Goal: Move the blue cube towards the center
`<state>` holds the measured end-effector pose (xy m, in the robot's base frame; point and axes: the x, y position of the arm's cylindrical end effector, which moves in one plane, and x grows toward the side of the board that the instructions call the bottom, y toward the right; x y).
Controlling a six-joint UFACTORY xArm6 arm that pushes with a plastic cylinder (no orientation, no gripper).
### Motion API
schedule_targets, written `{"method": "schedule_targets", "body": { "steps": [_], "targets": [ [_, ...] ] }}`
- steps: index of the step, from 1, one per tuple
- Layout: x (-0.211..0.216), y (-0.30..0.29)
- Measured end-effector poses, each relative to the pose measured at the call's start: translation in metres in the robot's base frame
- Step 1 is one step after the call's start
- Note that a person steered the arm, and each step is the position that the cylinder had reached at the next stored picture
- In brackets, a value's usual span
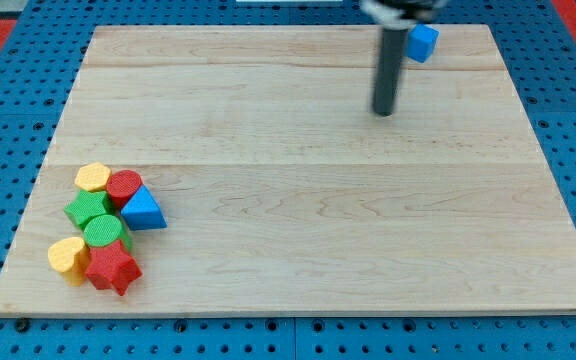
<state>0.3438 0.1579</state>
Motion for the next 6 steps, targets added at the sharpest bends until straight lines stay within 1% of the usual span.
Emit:
{"method": "schedule_targets", "body": {
  "steps": [1,2,3,4,5,6],
  "targets": [
    [-0.066,0.098],
    [-0.126,0.142],
    [-0.131,0.071],
    [-0.096,-0.028],
    [-0.096,-0.12],
    [-0.072,-0.151]
  ]
}}
